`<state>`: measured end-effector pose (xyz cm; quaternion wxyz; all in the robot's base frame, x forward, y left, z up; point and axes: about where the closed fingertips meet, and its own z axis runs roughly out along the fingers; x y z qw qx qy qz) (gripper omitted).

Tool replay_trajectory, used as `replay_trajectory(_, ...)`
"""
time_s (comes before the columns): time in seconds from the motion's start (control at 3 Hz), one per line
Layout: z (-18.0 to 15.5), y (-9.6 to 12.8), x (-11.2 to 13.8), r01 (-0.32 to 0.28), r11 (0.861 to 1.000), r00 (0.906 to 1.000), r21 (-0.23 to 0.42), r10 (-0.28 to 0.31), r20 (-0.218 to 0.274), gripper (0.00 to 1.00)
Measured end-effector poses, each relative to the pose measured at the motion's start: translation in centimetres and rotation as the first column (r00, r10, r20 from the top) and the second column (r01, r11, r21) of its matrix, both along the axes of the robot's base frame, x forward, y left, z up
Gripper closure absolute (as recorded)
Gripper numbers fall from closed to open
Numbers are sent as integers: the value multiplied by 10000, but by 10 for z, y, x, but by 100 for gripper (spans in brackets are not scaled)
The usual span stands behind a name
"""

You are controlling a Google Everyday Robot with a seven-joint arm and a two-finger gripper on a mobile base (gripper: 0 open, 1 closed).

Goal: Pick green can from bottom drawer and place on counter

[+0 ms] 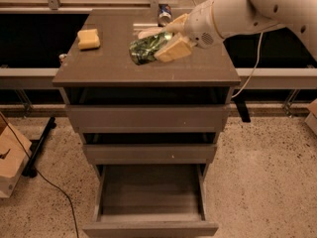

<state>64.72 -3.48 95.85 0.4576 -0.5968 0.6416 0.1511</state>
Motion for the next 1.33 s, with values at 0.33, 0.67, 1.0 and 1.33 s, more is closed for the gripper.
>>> replay_trajectory(0.33, -11, -10, 33, 1093, 9936, 9939, 294, -1088, -169, 100)
replay_trajectory(0.67, -28, -24, 72, 2278, 9713, 9731, 682, -2247, -502, 79)
replay_trajectory(1.0, -63, -33, 98, 2926, 9514, 9510, 955, -2791, -1330, 48)
replay_trajectory(1.33, -92, -35, 110, 3115, 9417, 9364, 1272, -2815, -2094, 25)
